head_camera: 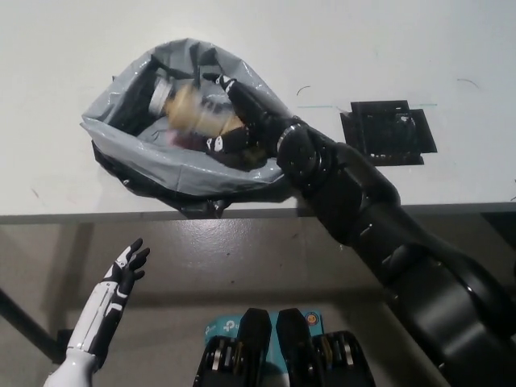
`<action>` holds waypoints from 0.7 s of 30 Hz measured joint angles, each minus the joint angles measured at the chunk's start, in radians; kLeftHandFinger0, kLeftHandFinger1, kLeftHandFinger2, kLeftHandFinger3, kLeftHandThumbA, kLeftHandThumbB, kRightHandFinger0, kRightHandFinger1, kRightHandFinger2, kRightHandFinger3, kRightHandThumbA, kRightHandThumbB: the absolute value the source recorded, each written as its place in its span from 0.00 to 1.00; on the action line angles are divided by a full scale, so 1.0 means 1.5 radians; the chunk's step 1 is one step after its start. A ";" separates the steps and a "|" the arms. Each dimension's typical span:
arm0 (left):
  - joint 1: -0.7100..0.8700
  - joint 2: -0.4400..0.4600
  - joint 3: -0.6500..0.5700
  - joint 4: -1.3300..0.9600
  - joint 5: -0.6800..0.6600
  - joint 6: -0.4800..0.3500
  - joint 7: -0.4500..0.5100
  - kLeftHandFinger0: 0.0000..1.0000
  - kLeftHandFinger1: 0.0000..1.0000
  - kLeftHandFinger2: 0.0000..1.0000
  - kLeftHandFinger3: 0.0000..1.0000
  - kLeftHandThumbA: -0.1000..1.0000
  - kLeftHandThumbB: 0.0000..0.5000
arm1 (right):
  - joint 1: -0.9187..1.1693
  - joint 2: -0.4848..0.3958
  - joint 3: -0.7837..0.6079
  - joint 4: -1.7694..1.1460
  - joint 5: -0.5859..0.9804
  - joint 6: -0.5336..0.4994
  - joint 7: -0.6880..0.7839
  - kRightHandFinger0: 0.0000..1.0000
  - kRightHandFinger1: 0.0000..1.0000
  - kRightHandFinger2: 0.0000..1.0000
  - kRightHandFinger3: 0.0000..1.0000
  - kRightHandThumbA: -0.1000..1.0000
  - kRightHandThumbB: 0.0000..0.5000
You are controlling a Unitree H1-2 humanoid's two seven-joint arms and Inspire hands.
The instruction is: Use the right hand to pick up a bottle of protein shake and place it into a plastic bag on the left side
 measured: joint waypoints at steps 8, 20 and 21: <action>-0.015 0.001 -0.006 0.000 0.002 0.006 -0.002 1.00 1.00 1.00 1.00 1.00 0.26 | 0.003 0.002 -0.070 -0.103 0.064 0.038 0.119 1.00 1.00 1.00 1.00 0.93 1.00; -0.017 0.000 -0.008 0.002 0.002 0.010 -0.002 1.00 1.00 1.00 1.00 0.97 0.25 | 0.045 -0.001 -0.100 -0.377 0.119 0.113 0.183 1.00 1.00 1.00 1.00 0.95 0.92; -0.017 0.000 -0.008 0.002 0.002 0.011 -0.002 1.00 1.00 1.00 1.00 0.97 0.25 | 0.056 -0.004 -0.103 -0.404 0.122 0.118 0.184 1.00 1.00 1.00 1.00 0.94 0.90</action>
